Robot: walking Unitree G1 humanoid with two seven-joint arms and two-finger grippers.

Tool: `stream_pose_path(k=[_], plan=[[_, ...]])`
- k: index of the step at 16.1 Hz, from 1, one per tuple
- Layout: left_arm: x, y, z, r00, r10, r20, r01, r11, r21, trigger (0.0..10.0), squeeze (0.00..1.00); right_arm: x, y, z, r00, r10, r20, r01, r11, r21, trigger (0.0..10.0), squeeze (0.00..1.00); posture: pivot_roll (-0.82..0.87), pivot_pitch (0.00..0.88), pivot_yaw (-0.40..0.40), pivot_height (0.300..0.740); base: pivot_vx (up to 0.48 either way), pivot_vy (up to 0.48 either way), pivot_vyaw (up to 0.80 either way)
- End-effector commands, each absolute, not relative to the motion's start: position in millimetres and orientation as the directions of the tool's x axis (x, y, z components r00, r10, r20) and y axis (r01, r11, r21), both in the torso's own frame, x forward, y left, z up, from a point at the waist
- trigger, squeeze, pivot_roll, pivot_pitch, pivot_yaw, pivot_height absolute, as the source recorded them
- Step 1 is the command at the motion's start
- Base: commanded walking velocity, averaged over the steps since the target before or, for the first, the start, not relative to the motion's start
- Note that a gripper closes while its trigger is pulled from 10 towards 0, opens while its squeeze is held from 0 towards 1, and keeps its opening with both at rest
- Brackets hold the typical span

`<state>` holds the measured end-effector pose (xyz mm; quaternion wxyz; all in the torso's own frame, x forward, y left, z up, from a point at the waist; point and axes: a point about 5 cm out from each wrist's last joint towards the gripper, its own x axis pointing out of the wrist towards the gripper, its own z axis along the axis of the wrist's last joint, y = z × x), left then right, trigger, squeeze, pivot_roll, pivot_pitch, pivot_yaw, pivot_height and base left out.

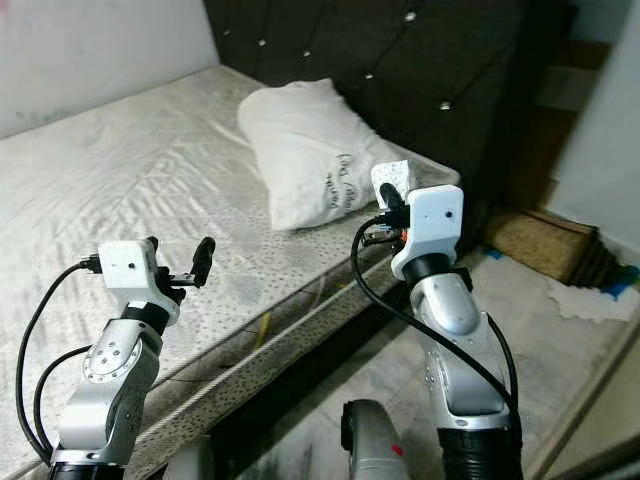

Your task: Clean up the room

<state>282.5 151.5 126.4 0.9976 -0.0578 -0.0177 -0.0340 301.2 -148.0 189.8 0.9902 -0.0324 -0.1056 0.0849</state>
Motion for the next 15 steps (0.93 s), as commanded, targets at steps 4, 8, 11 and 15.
stream_pose_path(k=[4, 8, 11, 15], plan=[[283.1, 154.7, 127.2, 0.998, -0.053, 0.044, 0.057, 0.992, -0.109, 10.0, 0.00, 302.5, -141.9, 201.3, 0.947, 0.204, 0.248, -0.190, 0.979, -0.078, 10.0, 0.00, -0.23, 0.000, 0.071, 0.697, 0.000, 0.000, 0.00], [284.7, 154.1, 127.4, 0.997, -0.059, 0.046, 0.064, 0.992, -0.106, 10.0, 0.00, 302.8, -141.3, 202.2, 0.946, 0.204, 0.253, -0.191, 0.979, -0.073, 10.0, 0.00, -0.23, 0.000, 0.075, 0.740, 0.000, 0.000, 0.00], [285.0, 153.2, 128.0, 0.997, -0.065, 0.048, 0.069, 0.992, -0.104, 10.0, 0.00, 302.2, -141.2, 200.9, 0.946, 0.202, 0.252, -0.190, 0.979, -0.072, 10.0, 0.00, -0.23, 0.000, 0.078, 0.740, 0.000, 0.000, 0.00], [285.1, 152.8, 128.1, 0.996, -0.070, 0.050, 0.074, 0.992, -0.098, 10.0, 0.00, 301.4, -140.9, 198.4, 0.947, 0.205, 0.246, -0.192, 0.978, -0.077, 10.0, 0.00, -0.23, 0.000, 0.080, 0.740, 0.000, 0.000, 0.00]])
